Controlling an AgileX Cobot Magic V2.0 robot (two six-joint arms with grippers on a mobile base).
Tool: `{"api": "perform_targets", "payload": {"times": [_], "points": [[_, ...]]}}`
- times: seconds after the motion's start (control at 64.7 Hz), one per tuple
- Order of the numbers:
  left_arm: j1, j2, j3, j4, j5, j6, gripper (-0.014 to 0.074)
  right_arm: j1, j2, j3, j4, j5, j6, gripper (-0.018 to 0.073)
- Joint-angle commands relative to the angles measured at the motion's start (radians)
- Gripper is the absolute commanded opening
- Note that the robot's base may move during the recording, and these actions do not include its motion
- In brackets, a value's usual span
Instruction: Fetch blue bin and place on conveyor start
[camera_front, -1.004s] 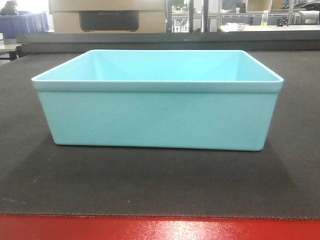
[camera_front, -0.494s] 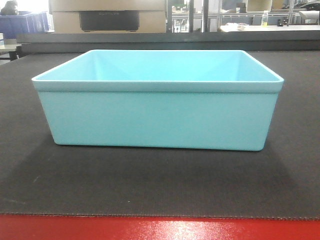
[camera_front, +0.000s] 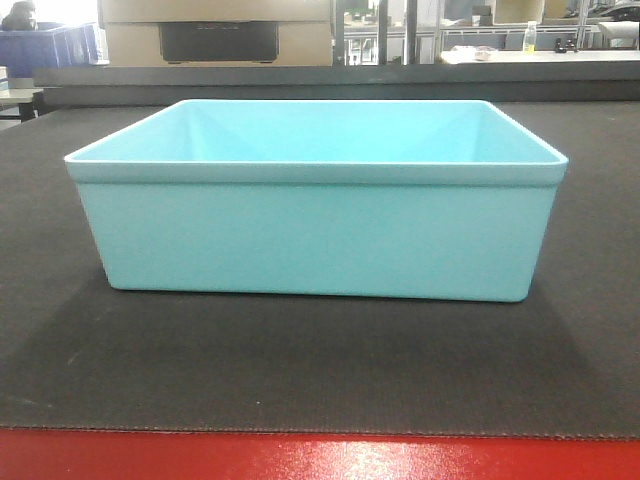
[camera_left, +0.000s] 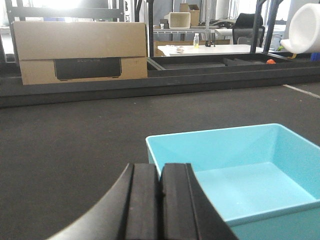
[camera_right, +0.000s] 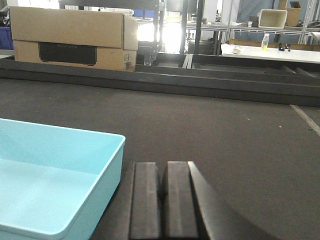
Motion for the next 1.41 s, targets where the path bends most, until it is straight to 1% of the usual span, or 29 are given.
{"api": "perform_targets", "payload": {"times": [0.0, 0.046, 0.185, 0.278, 0.309, 0.433, 0.479, 0.51, 0.556, 0.572, 0.602, 1.39], "points": [[0.021, -0.031, 0.008, -0.096, -0.006, 0.16, -0.0111, -0.003, -0.004, 0.003, -0.01, -0.024, 0.0, -0.0162], [0.054, -0.053, 0.023, -0.141, -0.008, 0.194, -0.0111, -0.003, -0.004, 0.003, -0.01, -0.024, 0.0, -0.0162], [0.18, -0.145, 0.102, -0.186, -0.012, 0.194, -0.0111, -0.003, -0.004, 0.003, -0.01, -0.024, 0.0, -0.0162], [0.253, -0.221, 0.192, -0.186, -0.036, 0.194, -0.0111, -0.003, -0.004, 0.003, -0.01, -0.024, 0.0, -0.0162], [0.273, -0.249, 0.23, -0.193, -0.055, 0.194, -0.0111, -0.003, -0.004, 0.003, -0.01, -0.024, 0.0, -0.0162], [0.328, -0.334, 0.367, -0.264, -0.128, 0.194, -0.0111, -0.003, -0.004, 0.003, -0.01, -0.024, 0.0, -0.0162], [0.343, -0.346, 0.42, -0.27, -0.155, 0.194, -0.0111, -0.003, -0.004, 0.003, -0.01, -0.024, 0.0, -0.0162], [0.348, -0.346, 0.447, -0.27, -0.174, 0.194, -0.0111, -0.003, -0.004, 0.003, -0.01, -0.024, 0.0, -0.0162], [0.355, -0.346, 0.447, -0.27, -0.213, 0.194, -0.0111, -0.003, -0.004, 0.003, -0.01, -0.024, 0.0, -0.0162], [0.355, -0.346, 0.447, -0.27, -0.164, 0.194, -0.0111, -0.003, -0.004, 0.003, -0.01, -0.024, 0.0, -0.0162], [0.355, -0.346, 0.447, -0.27, -0.143, 0.194, -0.0111, -0.003, -0.005, 0.003, -0.01, -0.024, 0.0, -0.0162], [0.355, -0.346, 0.447, -0.27, -0.154, 0.194, -0.0111, -0.003, -0.005, 0.003, -0.01, -0.026, 0.0, -0.0162]]}}
